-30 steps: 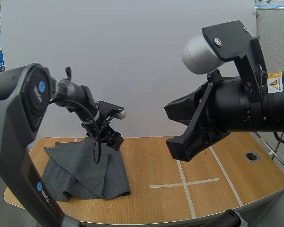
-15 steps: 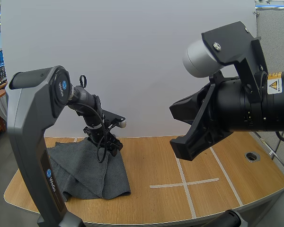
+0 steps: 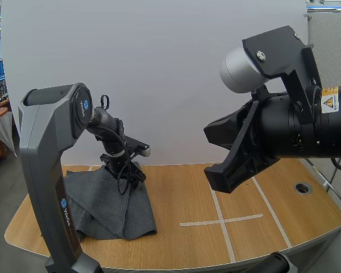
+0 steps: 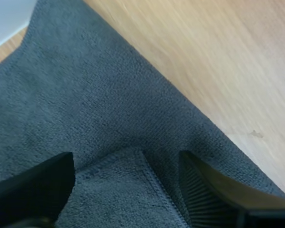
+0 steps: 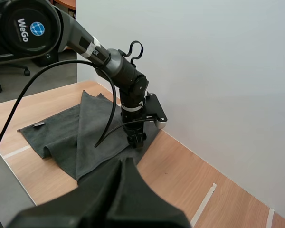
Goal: Fold the towel
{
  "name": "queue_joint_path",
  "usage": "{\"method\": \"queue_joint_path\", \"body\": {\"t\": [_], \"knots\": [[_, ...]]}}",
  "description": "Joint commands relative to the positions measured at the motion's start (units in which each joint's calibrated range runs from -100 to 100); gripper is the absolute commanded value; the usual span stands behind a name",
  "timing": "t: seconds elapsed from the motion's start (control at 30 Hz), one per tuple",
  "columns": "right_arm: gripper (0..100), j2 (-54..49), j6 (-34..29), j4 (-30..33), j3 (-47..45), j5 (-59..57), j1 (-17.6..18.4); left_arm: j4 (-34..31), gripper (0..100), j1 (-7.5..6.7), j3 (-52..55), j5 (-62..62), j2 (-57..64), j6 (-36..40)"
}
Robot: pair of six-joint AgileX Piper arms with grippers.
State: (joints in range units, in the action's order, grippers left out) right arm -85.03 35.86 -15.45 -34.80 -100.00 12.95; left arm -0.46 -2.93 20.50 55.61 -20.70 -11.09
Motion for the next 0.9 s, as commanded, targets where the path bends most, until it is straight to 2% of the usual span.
{"method": "queue_joint_path", "body": {"t": [0.0,0.87], "knots": [[0,-0.51,-0.11,0.32,0.06,0.00,-0.10,-0.37,100,-0.24,-0.48,-1.26,-0.29,0.52],[0,-0.51,-0.11,0.36,0.06,0.00,-0.10,-2.47,100,-0.24,-0.93,-2.86,-2.26,0.55]]}}
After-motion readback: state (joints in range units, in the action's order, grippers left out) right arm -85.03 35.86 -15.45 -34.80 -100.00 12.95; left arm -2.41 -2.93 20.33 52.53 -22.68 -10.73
